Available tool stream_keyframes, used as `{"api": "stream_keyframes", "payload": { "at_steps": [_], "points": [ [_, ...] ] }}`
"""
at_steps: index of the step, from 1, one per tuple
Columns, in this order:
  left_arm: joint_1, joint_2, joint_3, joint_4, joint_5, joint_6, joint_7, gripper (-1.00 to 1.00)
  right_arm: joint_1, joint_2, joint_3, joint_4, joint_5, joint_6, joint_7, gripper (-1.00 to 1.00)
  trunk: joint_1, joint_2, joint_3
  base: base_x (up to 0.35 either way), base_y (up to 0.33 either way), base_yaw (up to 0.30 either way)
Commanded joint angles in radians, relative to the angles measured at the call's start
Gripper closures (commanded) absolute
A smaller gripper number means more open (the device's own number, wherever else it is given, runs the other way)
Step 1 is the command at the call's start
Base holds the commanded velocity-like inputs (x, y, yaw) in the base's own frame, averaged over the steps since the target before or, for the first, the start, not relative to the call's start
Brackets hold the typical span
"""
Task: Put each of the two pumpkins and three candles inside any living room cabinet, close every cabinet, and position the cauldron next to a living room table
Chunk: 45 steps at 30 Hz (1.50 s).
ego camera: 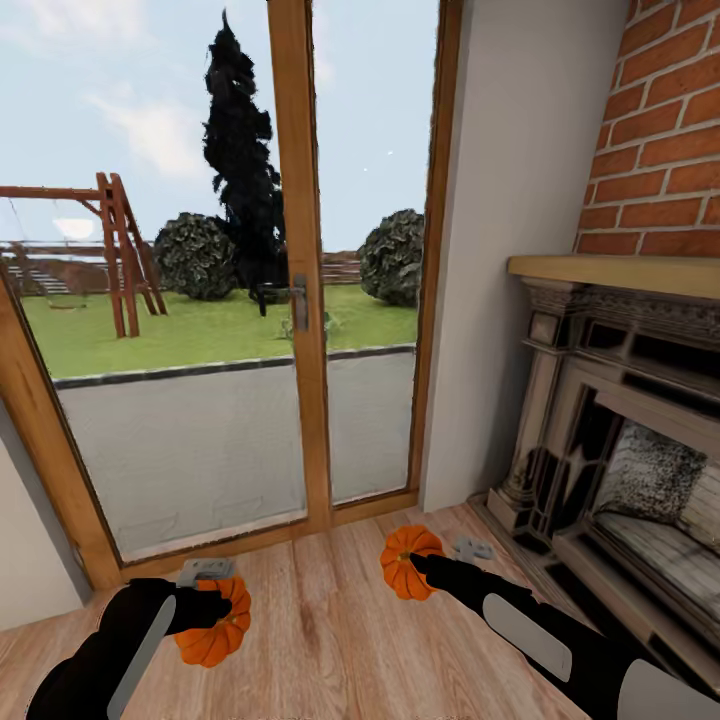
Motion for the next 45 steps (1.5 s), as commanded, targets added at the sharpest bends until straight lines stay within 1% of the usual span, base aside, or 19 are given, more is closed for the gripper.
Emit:
{"api": "stream_keyframes", "payload": {
  "at_steps": [1,7,13,19,27,31,34,38,40,41,43,45],
  "points": [
    [-0.001,0.001,-0.002,-0.001,0.005,0.004,0.004,1.00,-0.002,-0.001,0.003,-0.002,-0.003,0.000,-0.006,1.00,0.000,-0.001,-0.002,-0.223,0.000,-0.258],
    [0.000,0.001,-0.002,-0.001,0.005,0.004,0.004,1.00,-0.002,-0.002,0.003,0.000,-0.003,0.000,-0.006,1.00,0.000,-0.001,-0.005,-0.095,0.000,-0.258],
    [-0.001,0.001,-0.002,-0.001,0.005,0.004,0.004,1.00,-0.002,-0.001,0.003,0.010,-0.003,0.000,-0.003,1.00,-0.023,0.041,0.011,-0.007,0.000,-0.258],
    [-0.001,0.001,-0.002,-0.001,0.005,0.004,0.004,1.00,-0.002,-0.002,0.002,0.016,-0.003,0.000,0.034,1.00,-0.046,0.083,0.026,0.000,0.000,-0.258],
    [-0.001,0.001,-0.003,-0.001,0.004,0.003,0.005,1.00,-0.002,-0.002,0.002,0.021,-0.003,0.000,0.038,1.00,-0.077,0.139,0.047,0.000,0.000,-0.258],
    [-0.001,0.002,-0.003,0.006,0.005,0.003,0.008,1.00,-0.002,-0.002,0.002,0.038,-0.003,0.000,0.038,1.00,-0.092,0.167,0.057,0.000,0.000,-0.258],
    [-0.002,0.003,-0.003,0.052,0.003,0.000,0.010,1.00,-0.002,-0.001,0.002,0.065,-0.003,-0.004,0.037,1.00,-0.104,0.188,0.064,0.000,0.000,-0.255],
    [-0.018,0.005,-0.003,0.162,0.000,-0.008,0.010,1.00,-0.002,-0.001,0.002,0.078,-0.003,-0.012,0.028,1.00,-0.119,0.216,0.073,0.000,0.000,-0.249],
    [-0.031,0.004,-0.003,0.211,-0.001,-0.027,0.010,1.00,-0.002,-0.001,0.002,0.081,-0.003,-0.017,0.025,1.00,-0.127,0.230,0.077,0.000,0.000,-0.240],
    [-0.040,0.003,-0.004,0.239,-0.002,-0.047,0.010,1.00,-0.002,-0.001,0.001,0.083,-0.003,-0.022,0.024,1.00,-0.131,0.237,0.079,0.000,0.000,-0.234],
    [-0.047,0.002,-0.004,0.266,-0.012,-0.065,0.010,1.00,-0.002,-0.001,0.001,0.086,-0.003,-0.026,0.023,1.00,-0.138,0.251,0.084,0.000,0.000,-0.232],
    [-0.051,0.001,-0.004,0.277,-0.030,-0.072,0.010,1.00,-0.002,-0.002,0.001,0.091,-0.004,-0.028,0.023,1.00,-0.138,0.251,0.082,0.000,0.000,-0.231]
  ]
}}
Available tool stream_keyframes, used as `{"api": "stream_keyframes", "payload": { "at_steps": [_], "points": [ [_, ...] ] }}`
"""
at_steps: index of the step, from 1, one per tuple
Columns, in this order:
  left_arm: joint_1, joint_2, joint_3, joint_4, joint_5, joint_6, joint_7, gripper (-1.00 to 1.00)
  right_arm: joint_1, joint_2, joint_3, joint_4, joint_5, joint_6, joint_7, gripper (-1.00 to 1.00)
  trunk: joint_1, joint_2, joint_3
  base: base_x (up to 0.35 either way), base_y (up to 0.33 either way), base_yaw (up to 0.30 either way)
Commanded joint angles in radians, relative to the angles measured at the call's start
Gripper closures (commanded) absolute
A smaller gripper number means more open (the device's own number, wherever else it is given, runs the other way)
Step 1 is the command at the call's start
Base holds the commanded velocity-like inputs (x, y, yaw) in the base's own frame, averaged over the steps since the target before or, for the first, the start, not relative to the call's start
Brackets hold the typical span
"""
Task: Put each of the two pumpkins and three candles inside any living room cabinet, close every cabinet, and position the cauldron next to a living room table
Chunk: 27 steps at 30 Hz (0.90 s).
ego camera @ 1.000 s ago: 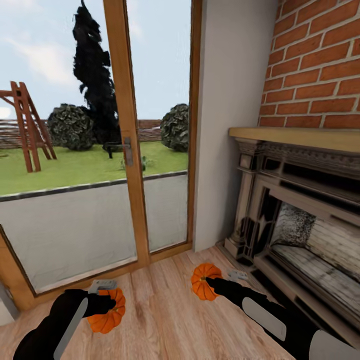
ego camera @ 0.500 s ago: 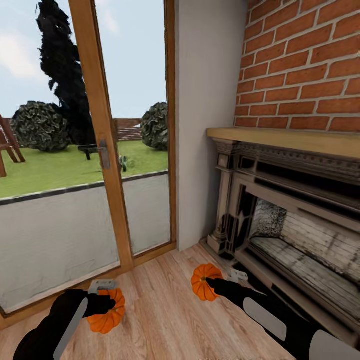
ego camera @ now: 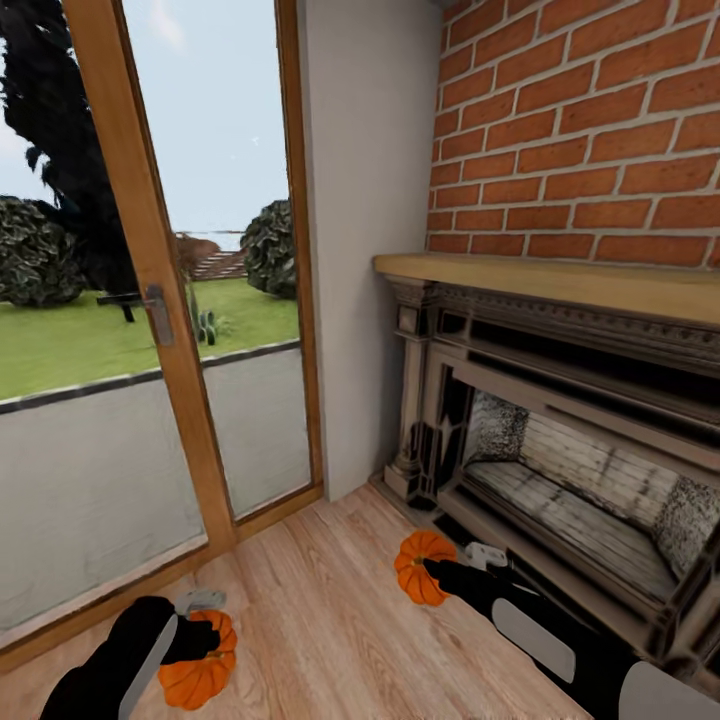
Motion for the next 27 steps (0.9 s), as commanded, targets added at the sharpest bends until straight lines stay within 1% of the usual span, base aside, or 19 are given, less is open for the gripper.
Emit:
{"api": "stream_keyframes", "payload": {
  "at_steps": [1,3,7,13,19,21,23,27],
  "points": [
    [-0.001,0.001,-0.003,0.002,0.003,0.002,0.004,1.00,-0.002,-0.001,0.003,0.000,-0.002,0.000,-0.006,1.00,0.000,-0.001,-0.002,0.000,0.000,-0.230],
    [-0.002,0.000,-0.002,0.002,-0.005,0.000,0.004,1.00,-0.002,0.000,0.003,0.011,-0.003,-0.004,-0.006,1.00,0.000,-0.001,-0.004,0.000,0.000,-0.230],
    [-0.003,0.000,-0.001,-0.009,-0.008,-0.002,0.003,1.00,-0.002,0.000,0.003,0.017,-0.003,-0.011,-0.006,1.00,0.000,-0.001,-0.008,0.000,0.000,-0.230],
    [-0.001,-0.001,-0.001,-0.019,-0.006,-0.003,0.002,1.00,-0.002,0.001,0.004,0.018,-0.003,-0.035,-0.006,1.00,0.000,-0.001,-0.014,0.000,0.000,-0.228],
    [-0.001,-0.002,-0.001,-0.019,-0.005,-0.003,0.002,1.00,-0.002,0.003,0.004,0.018,-0.003,-0.042,-0.008,1.00,0.000,-0.001,-0.020,0.000,0.000,-0.226],
    [-0.001,-0.002,-0.001,-0.019,-0.005,-0.003,0.002,1.00,-0.002,0.011,0.004,0.018,-0.003,-0.045,-0.019,1.00,0.000,-0.001,-0.022,0.000,0.000,-0.222],
    [-0.001,-0.002,-0.002,-0.017,-0.005,-0.003,0.002,1.00,-0.002,0.019,0.004,0.018,-0.003,-0.053,-0.050,1.00,0.000,-0.001,-0.025,0.000,0.014,-0.222],
    [-0.001,-0.004,-0.003,-0.016,-0.006,-0.003,0.002,1.00,-0.002,0.028,0.004,0.018,-0.002,-0.062,-0.085,1.00,0.000,-0.001,-0.029,0.000,0.083,-0.221]
  ]
}}
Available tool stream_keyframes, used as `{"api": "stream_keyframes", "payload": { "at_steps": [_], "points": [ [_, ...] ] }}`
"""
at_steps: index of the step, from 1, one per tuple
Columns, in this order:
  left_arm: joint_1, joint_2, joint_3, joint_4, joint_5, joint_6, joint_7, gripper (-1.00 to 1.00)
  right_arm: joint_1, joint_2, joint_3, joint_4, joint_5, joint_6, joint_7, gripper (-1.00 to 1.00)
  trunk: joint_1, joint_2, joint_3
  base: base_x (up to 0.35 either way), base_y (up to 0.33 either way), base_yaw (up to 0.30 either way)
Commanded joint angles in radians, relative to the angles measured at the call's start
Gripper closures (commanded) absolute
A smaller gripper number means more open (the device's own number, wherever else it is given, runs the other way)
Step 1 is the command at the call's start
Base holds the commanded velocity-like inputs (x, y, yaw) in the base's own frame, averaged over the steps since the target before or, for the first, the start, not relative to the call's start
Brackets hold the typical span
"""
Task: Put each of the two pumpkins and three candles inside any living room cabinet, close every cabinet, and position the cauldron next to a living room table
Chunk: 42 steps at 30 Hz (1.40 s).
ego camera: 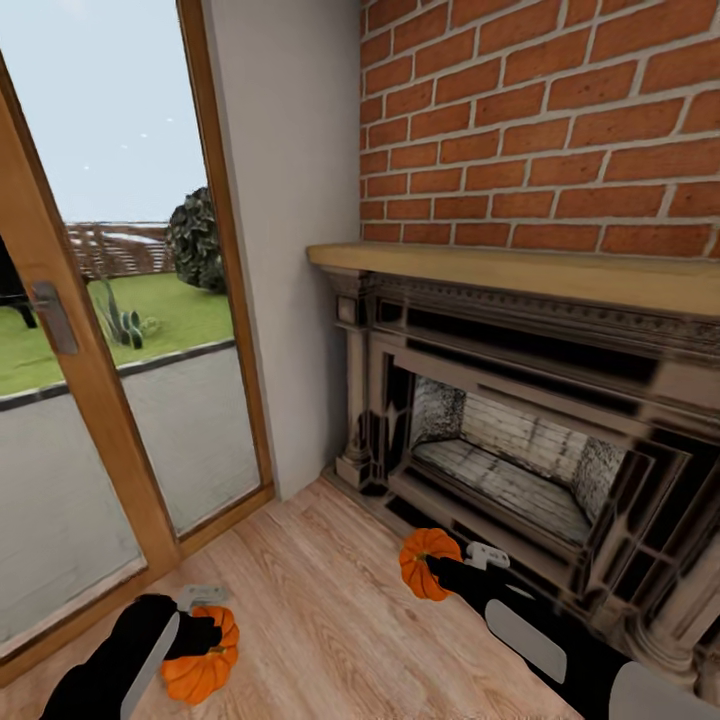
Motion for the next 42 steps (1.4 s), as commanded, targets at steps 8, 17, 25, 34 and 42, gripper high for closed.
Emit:
{"api": "stream_keyframes", "payload": {
  "at_steps": [8,17,25,34,42],
  "points": [
    [0.000,-0.015,-0.004,0.008,0.005,-0.007,0.005,1.00,-0.002,0.002,0.004,-0.002,-0.002,0.000,-0.014,1.00,0.000,-0.001,-0.010,0.000,0.045,-0.221],
    [0.000,-0.018,-0.004,0.009,0.004,-0.011,0.005,1.00,-0.002,0.003,0.004,-0.002,-0.002,0.000,-0.014,1.00,0.000,-0.001,-0.019,0.000,0.129,-0.221],
    [0.000,-0.018,-0.004,0.009,0.004,-0.011,0.005,1.00,-0.002,0.003,0.004,-0.002,-0.003,-0.001,-0.014,1.00,0.000,-0.001,-0.027,0.000,0.074,-0.229],
    [0.000,-0.018,-0.005,0.009,0.004,-0.011,0.005,1.00,-0.002,0.009,0.004,-0.001,-0.003,-0.001,-0.014,1.00,0.000,-0.001,-0.035,0.000,0.001,-0.238],
    [0.000,-0.018,-0.103,0.011,0.000,-0.011,0.006,1.00,-0.002,0.012,0.004,-0.001,-0.002,-0.001,-0.014,1.00,0.000,-0.001,-0.043,0.000,0.000,-0.239]
  ]
}}
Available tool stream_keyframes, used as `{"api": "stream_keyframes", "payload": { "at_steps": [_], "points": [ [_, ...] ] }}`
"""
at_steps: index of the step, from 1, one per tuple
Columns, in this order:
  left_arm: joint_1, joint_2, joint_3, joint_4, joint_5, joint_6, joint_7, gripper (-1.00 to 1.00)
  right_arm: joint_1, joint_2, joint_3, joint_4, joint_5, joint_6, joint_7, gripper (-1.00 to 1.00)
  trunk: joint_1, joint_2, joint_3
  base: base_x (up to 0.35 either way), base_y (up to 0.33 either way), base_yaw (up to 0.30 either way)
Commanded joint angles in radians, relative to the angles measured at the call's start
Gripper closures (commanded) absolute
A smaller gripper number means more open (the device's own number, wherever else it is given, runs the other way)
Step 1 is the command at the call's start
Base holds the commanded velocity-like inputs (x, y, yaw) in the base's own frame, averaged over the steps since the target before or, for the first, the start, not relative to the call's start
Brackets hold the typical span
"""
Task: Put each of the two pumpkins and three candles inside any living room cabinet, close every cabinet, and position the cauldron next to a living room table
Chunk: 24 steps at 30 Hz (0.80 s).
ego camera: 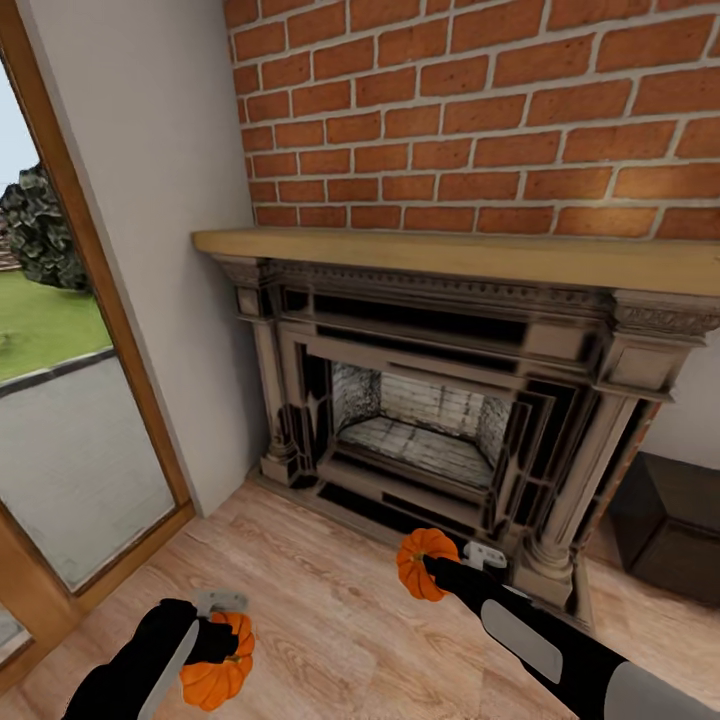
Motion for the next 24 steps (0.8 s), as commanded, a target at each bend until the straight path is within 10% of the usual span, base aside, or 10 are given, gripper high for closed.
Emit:
{"api": "stream_keyframes", "payload": {
  "at_steps": [1,8,13,24],
  "points": [
    [-0.001,0.001,-0.012,0.000,0.003,0.004,0.005,1.00,-0.002,-0.001,0.004,-0.002,-0.002,0.002,-0.006,1.00,0.000,-0.001,-0.002,0.000,0.000,-0.238],
    [0.000,0.001,-0.036,0.039,0.002,0.002,0.005,1.00,-0.002,-0.001,0.004,-0.002,-0.002,0.001,-0.006,1.00,0.000,-0.001,-0.009,0.000,0.000,-0.238],
    [0.000,0.001,-0.130,0.118,0.004,-0.082,0.006,1.00,-0.002,-0.001,0.004,-0.002,-0.002,0.001,-0.006,1.00,0.000,-0.001,-0.013,0.000,0.000,-0.235],
    [-0.001,0.003,-0.136,0.136,0.005,-0.103,0.006,1.00,-0.002,0.001,0.004,-0.002,-0.001,0.002,-0.006,1.00,0.000,-0.001,-0.023,0.000,0.000,-0.231]
  ]
}}
